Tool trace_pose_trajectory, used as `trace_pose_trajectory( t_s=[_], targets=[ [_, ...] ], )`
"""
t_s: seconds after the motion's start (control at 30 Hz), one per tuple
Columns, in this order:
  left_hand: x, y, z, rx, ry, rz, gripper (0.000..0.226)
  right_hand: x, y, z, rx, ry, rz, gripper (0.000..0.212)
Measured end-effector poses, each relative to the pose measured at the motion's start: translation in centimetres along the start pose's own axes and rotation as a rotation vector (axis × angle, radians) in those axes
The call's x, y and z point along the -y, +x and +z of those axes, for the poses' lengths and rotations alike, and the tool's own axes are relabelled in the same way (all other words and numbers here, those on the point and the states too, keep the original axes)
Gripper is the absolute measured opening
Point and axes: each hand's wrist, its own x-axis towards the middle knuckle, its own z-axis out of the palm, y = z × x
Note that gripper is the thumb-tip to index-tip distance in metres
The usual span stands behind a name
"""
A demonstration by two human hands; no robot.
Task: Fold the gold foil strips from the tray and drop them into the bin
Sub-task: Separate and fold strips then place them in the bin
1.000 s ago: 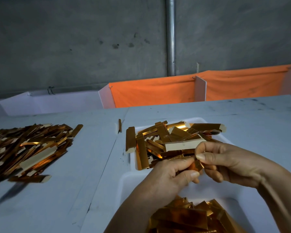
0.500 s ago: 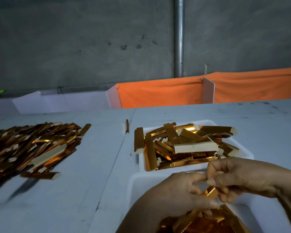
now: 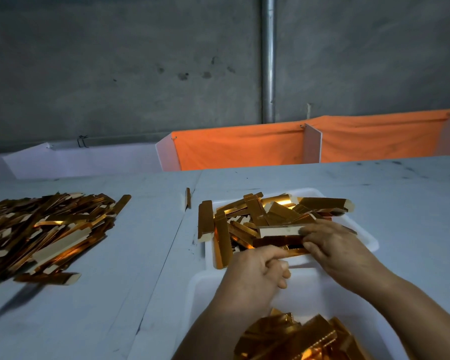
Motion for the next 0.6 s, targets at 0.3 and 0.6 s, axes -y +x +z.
trace_pose_trajectory(
  t_s=[0.3, 0.6],
  targets=[
    [0.0, 0.4, -2.0, -0.752, -0.317, -0.051, 0.027, 1.7, -0.8, -3.0, -0.152, 0.17, -0.215, 0.022],
    [0.4, 0.6, -1.6, -0.168, -0.743, -0.227, 0.019, 2.4, -1.3, -3.5, -0.064, 0.252, -0.305, 0.025]
  ],
)
